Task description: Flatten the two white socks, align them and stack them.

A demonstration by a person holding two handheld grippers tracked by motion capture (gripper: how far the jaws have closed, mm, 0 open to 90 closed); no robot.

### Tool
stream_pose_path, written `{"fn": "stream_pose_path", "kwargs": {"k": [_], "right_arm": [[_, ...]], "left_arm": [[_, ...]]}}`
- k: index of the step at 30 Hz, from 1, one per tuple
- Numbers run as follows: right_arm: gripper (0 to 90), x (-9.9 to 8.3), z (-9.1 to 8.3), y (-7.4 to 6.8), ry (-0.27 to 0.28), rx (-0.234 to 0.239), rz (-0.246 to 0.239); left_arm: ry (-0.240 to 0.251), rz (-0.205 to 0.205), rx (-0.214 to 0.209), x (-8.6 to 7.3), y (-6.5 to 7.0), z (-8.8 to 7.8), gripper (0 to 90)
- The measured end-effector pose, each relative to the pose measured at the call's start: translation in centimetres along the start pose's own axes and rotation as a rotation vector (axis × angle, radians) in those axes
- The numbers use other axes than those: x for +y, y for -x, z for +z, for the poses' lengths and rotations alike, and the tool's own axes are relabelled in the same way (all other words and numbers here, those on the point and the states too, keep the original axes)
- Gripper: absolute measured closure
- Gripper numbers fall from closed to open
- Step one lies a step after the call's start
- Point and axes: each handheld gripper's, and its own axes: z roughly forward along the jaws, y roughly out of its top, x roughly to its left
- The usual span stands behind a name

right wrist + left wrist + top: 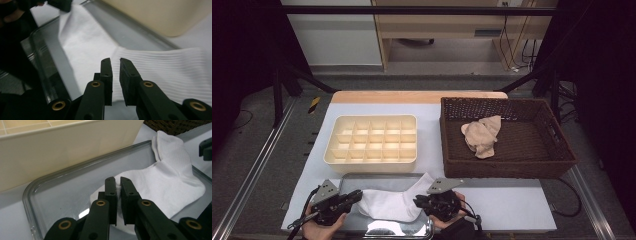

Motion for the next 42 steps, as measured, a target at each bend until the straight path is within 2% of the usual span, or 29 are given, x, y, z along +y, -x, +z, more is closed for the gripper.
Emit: {"fn": "stream_pose_path", "kwargs": {"k": [2,4,8,12,13,15,19,22,26,28,30,32,35,38,42], "right_arm": [[79.1,-0.4,0.0,0.8,-0.015,-0.039,0.011],[77.8,-0.7,0.5,1.1,-0.043,-0.045,0.014],[77.5,-1.4,2.0,1.1,-0.097,-0.074,-0.016],[89.3,-1.4,2.1,1.0,-0.103,-0.087,-0.029],[90.0,-1.4,2.0,1.1,-0.108,-0.082,-0.012],[90.0,-1.2,1.8,1.1,-0.106,-0.083,-0.011],[90.0,-0.6,0.7,1.3,-0.046,-0.097,-0.014],[90.0,-0.5,0.4,1.7,-0.018,-0.122,-0.014],[87.5,-0.9,1.5,1.8,-0.085,-0.132,-0.017],[85.1,-1.0,1.7,1.8,-0.096,-0.127,-0.020],[83.7,-0.8,1.3,2.0,-0.065,-0.127,-0.016],[82.4,-0.5,0.6,2.5,-0.024,-0.144,0.004],[80.2,-0.3,-0.4,3.6,0.021,-0.201,0.027],[77.6,-0.4,-0.7,4.5,0.031,-0.260,0.037],[73.4,-0.8,-0.2,5.4,0.020,-0.301,0.045]], "left_arm": [[-0.004,0.004,0.001,0.1,0.0,0.2,84.0],[-0.009,0.003,0.003,0.0,0.1,0.4,84.0],[-0.010,0.010,0.011,0.0,-0.1,0.4,84.0],[0.000,0.006,0.005,0.0,-0.1,0.4,84.0],[0.004,0.006,0.005,0.1,0.0,0.4,84.1],[0.011,0.006,0.000,0.1,0.0,0.3,84.1],[0.017,-0.001,-0.014,0.1,0.1,0.4,84.0],[-0.003,0.009,-0.008,0.0,0.1,0.7,84.0],[-0.021,0.015,0.006,-0.2,0.1,1.1,83.4],[-0.028,0.014,0.021,-0.2,0.0,1.3,80.6],[-0.027,0.006,0.045,-0.2,-0.2,1.4,73.4],[-0.005,-0.019,0.060,-0.1,-0.3,1.4,64.5],[0.019,-0.040,0.075,0.2,-0.4,1.2,54.5],[0.028,-0.038,0.069,0.4,-0.3,1.1,51.8],[-0.009,-0.016,0.069,0.2,0.1,1.8,50.9]]}}
